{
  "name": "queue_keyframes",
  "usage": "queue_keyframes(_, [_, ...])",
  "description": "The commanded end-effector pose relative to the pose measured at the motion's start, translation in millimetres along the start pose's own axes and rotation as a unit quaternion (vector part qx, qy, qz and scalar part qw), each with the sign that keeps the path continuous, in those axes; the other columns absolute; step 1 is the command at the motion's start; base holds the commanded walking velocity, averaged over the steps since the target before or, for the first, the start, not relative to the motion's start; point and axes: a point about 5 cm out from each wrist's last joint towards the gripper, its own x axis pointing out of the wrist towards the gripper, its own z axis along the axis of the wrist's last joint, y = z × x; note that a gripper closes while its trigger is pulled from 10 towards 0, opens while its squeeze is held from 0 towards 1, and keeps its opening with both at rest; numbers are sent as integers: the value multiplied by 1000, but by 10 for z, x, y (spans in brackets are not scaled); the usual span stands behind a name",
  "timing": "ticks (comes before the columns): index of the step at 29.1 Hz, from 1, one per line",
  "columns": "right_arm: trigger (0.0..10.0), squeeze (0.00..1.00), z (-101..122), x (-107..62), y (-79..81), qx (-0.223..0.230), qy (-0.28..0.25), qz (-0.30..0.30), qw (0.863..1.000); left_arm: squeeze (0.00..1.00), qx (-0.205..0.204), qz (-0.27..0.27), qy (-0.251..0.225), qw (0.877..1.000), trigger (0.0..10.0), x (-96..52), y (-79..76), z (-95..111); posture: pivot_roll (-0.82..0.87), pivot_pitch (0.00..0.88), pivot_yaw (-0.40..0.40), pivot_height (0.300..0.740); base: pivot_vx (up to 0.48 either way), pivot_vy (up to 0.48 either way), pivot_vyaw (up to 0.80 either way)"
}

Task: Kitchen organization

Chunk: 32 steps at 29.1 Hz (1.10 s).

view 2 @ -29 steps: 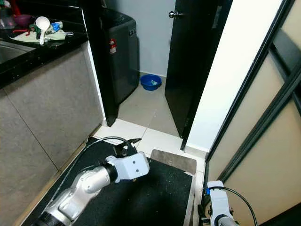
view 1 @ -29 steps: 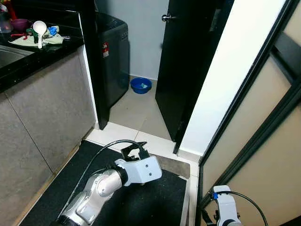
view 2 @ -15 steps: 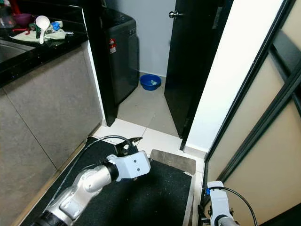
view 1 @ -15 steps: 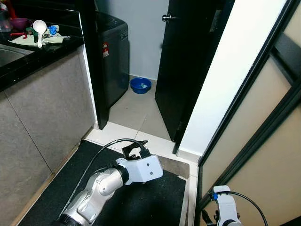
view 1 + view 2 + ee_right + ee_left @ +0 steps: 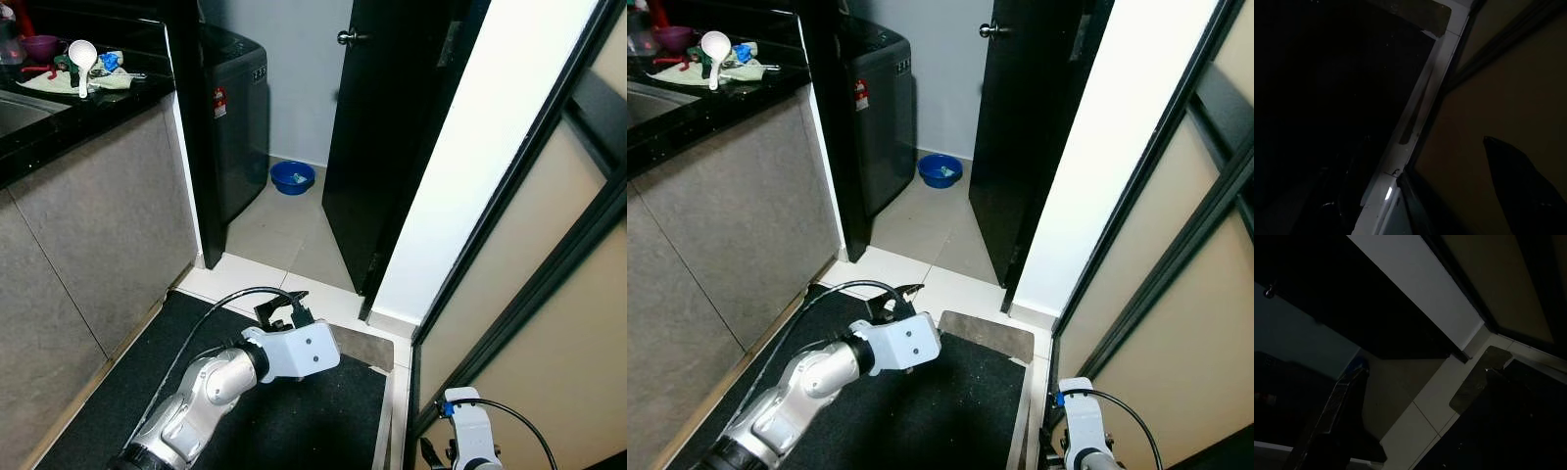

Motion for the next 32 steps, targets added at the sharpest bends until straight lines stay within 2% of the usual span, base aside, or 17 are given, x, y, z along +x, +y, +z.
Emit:
queue_keyframes(1, [10000, 0, -30, -9, -30, 11, 9, -8, 1000, 0, -2, -8, 6, 1000, 10000, 35, -31, -7, 73, 0, -120, 740, 0, 0, 0])
queue_keyframes(32, [10000, 0, -34, -4, -2, 11, 10, -6, 1000, 0, -2, -9, 6, 1000, 10000, 30, -31, -34, 62, 0, -120, 740, 0, 0, 0])
